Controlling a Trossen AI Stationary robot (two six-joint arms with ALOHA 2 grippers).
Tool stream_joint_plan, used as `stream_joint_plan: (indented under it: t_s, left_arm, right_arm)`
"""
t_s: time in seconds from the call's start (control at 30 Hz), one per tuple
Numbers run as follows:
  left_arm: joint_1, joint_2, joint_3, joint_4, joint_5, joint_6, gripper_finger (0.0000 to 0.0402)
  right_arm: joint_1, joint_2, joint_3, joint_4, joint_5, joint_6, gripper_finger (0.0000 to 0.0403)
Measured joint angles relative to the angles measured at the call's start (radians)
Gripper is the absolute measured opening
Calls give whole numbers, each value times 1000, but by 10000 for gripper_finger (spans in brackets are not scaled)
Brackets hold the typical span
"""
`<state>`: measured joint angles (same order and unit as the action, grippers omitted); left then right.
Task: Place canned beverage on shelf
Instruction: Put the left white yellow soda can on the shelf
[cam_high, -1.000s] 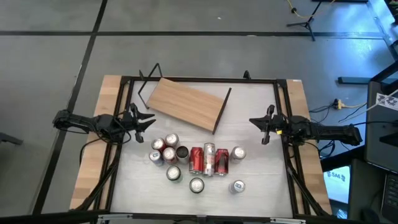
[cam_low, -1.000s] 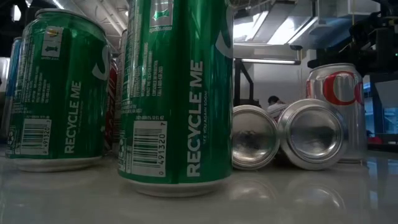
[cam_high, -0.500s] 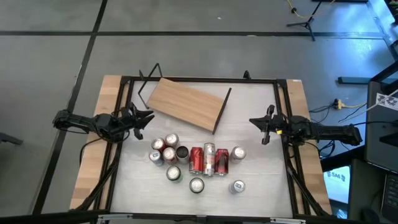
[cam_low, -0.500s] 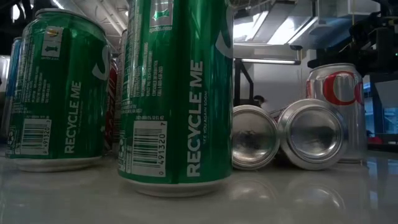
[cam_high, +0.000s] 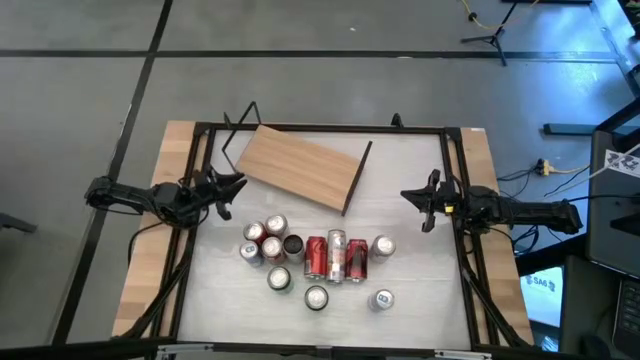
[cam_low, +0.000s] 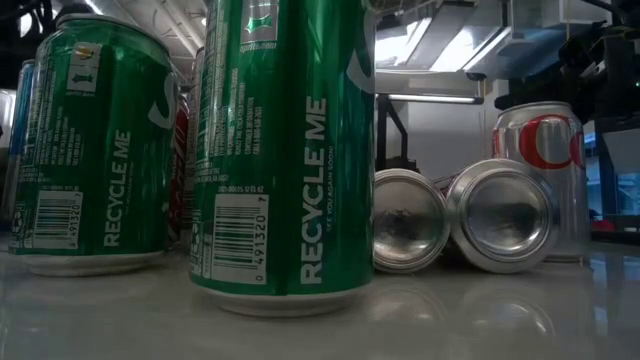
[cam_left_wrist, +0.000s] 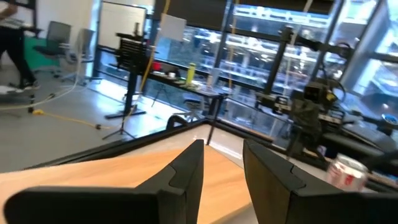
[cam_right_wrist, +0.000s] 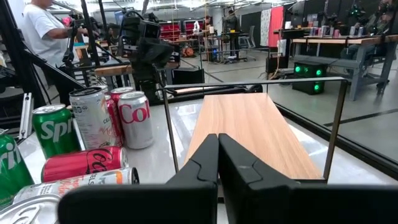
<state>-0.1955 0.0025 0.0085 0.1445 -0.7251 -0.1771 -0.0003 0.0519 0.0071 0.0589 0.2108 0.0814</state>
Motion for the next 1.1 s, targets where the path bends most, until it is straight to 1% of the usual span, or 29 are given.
stream_joint_plan:
  t_s: [0.07,0.13,0.33,0.47,0.6,0.7,0.8,0.9,1.03,1.1]
  left_arm:
    - [0,0,0,0,-15,-27,113]
    - [0,0,0,0,-28,-44,128]
    - [0,5,0,0,-99,-85,202]
    - [1,6,0,0,-176,-110,249]
    - [1,6,0,-1,-174,-112,278]
    - [1,6,0,0,-174,-149,290]
    - [1,7,0,19,-171,-188,293]
    - [1,14,0,133,-122,-174,291]
    - [1,63,6,337,-48,-83,287]
    - [1,113,39,365,-40,-52,287]
  right_arm:
    - [0,0,0,0,0,0,5]
    - [0,0,0,0,0,0,5]
    - [0,0,0,0,1,0,5]
    - [0,0,0,0,2,0,5]
    - [0,0,0,0,2,0,5]
    - [0,0,0,0,2,0,5]
    - [0,0,0,0,2,0,5]
    - [0,0,0,0,2,0,5]
    - [0,0,0,0,2,0,5]
    - [0,0,0,0,2,0,5]
